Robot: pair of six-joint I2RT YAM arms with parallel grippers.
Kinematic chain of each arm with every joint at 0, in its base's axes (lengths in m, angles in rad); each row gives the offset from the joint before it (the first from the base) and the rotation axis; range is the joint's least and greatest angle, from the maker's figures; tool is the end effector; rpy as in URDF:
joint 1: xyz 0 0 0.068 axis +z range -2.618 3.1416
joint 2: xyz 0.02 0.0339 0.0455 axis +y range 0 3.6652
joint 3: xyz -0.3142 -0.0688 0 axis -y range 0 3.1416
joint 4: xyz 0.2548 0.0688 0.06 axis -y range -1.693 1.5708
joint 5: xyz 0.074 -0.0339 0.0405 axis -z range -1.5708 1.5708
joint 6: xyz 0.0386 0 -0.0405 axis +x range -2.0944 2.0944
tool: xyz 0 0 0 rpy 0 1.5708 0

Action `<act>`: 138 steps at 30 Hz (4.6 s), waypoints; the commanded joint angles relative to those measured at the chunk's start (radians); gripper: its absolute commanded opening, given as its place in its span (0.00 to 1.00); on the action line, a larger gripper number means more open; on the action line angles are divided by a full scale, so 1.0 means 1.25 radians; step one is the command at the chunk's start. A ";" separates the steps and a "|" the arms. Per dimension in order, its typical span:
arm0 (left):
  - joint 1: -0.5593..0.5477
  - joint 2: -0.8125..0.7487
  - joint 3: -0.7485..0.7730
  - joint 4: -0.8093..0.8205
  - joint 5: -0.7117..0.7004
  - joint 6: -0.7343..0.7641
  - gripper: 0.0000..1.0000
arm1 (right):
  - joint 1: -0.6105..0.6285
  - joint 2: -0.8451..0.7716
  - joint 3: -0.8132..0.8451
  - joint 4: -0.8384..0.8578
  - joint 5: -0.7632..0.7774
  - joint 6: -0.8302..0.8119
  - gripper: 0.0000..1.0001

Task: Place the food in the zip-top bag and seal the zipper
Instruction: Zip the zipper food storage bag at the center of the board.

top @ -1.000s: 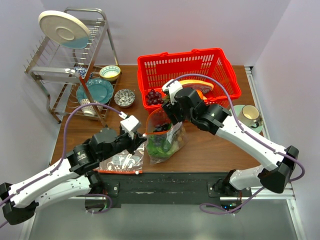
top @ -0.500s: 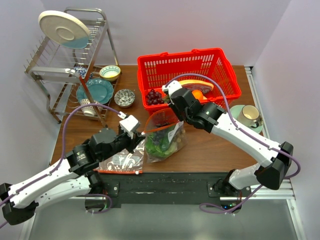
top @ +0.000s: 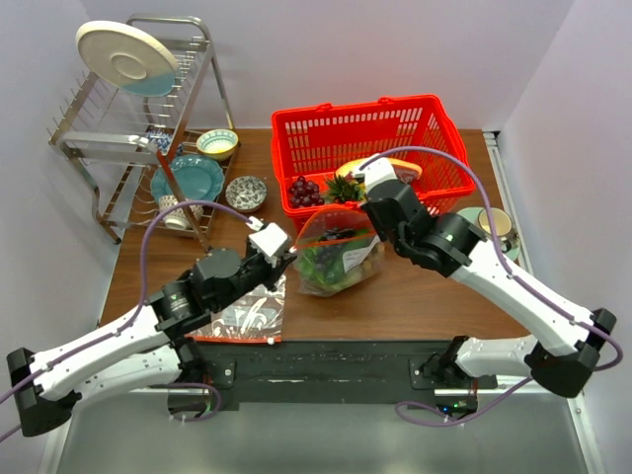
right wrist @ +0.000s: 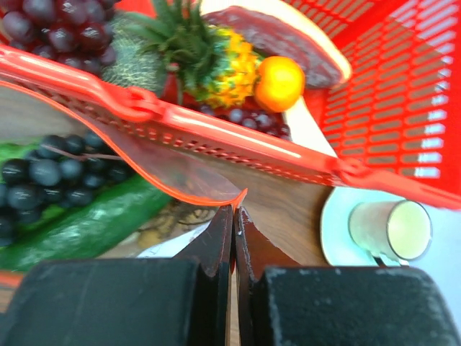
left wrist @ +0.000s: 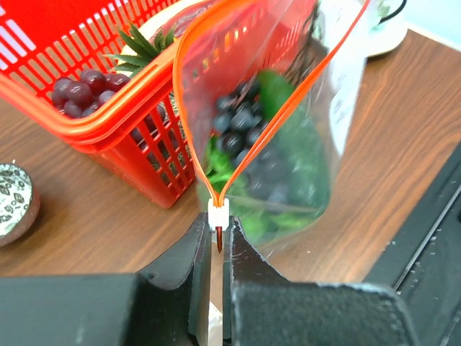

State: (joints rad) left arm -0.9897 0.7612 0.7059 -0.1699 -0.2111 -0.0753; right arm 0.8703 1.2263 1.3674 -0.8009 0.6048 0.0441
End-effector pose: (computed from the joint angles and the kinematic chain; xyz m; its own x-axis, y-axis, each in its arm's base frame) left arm 0.0941 -0.1286 0.3511 -0.1753 0.1329 -0.9755 0.6940 0.7195 -0.0267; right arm 0.1723 0.1703 0.4397 -0.4097 -0.4296 -0.8047 -0.3216 0.8935 -0.3134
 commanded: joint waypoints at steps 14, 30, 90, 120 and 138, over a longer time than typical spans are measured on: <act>0.178 0.095 -0.011 0.200 0.353 0.050 0.00 | 0.000 -0.068 -0.072 -0.043 0.055 0.044 0.00; 0.193 0.107 -0.008 0.164 0.574 0.140 0.00 | 0.000 -0.182 -0.106 0.178 -0.361 -0.137 0.74; 0.193 0.000 0.071 -0.047 0.548 0.280 0.32 | 0.000 0.116 0.029 0.098 -1.018 -0.718 0.00; 0.193 0.014 0.010 0.057 0.497 0.201 0.26 | 0.000 0.046 -0.037 0.181 -1.002 -0.673 0.00; 0.193 0.014 0.038 0.032 0.531 0.223 0.00 | 0.000 0.049 -0.036 0.187 -1.018 -0.668 0.39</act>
State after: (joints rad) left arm -0.7528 0.7864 0.7025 -0.1532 0.4252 0.1841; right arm 0.8696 1.3209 1.3170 -0.6117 -0.6403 -0.8005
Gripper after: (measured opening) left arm 0.015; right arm 0.322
